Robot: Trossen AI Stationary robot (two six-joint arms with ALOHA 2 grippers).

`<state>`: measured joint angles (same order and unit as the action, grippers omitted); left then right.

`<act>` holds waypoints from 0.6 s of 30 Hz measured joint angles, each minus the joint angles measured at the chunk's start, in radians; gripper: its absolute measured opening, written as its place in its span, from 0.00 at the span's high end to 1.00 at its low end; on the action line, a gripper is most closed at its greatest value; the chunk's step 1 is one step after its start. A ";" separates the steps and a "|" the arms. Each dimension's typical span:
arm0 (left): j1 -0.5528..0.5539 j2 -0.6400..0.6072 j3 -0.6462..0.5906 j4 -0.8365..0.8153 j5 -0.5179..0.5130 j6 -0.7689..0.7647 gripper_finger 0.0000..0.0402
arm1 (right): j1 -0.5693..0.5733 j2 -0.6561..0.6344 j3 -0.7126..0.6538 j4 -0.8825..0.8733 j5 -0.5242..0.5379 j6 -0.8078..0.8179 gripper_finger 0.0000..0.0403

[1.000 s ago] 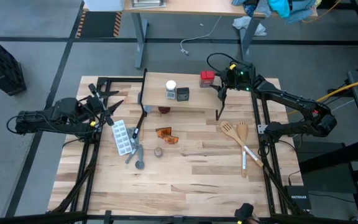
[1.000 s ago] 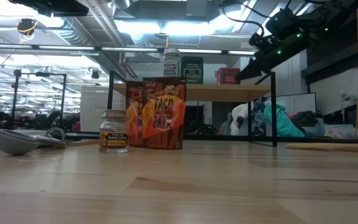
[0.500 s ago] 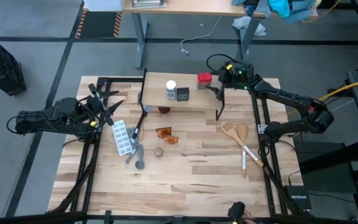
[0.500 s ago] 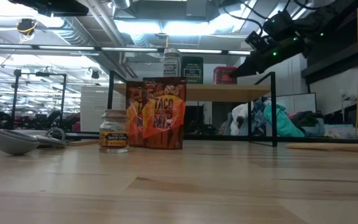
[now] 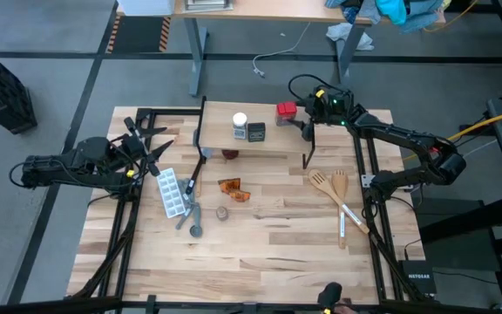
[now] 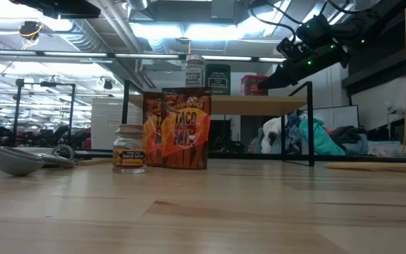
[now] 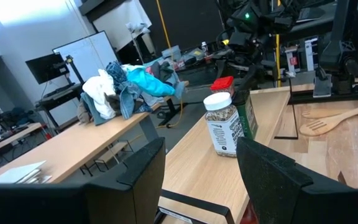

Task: Shelf spices
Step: Remove the red seasoning can from the shelf

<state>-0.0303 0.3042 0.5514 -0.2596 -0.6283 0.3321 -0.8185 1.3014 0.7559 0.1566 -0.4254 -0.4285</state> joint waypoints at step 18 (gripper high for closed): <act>0.000 0.000 0.000 0.000 0.000 0.000 0.52 | 0.000 -0.001 0.001 -0.020 -0.065 0.017 0.50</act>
<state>-0.0303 0.3042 0.5514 -0.2599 -0.6285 0.3321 -0.8185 1.3003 0.7570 0.1365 -0.4908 -0.4110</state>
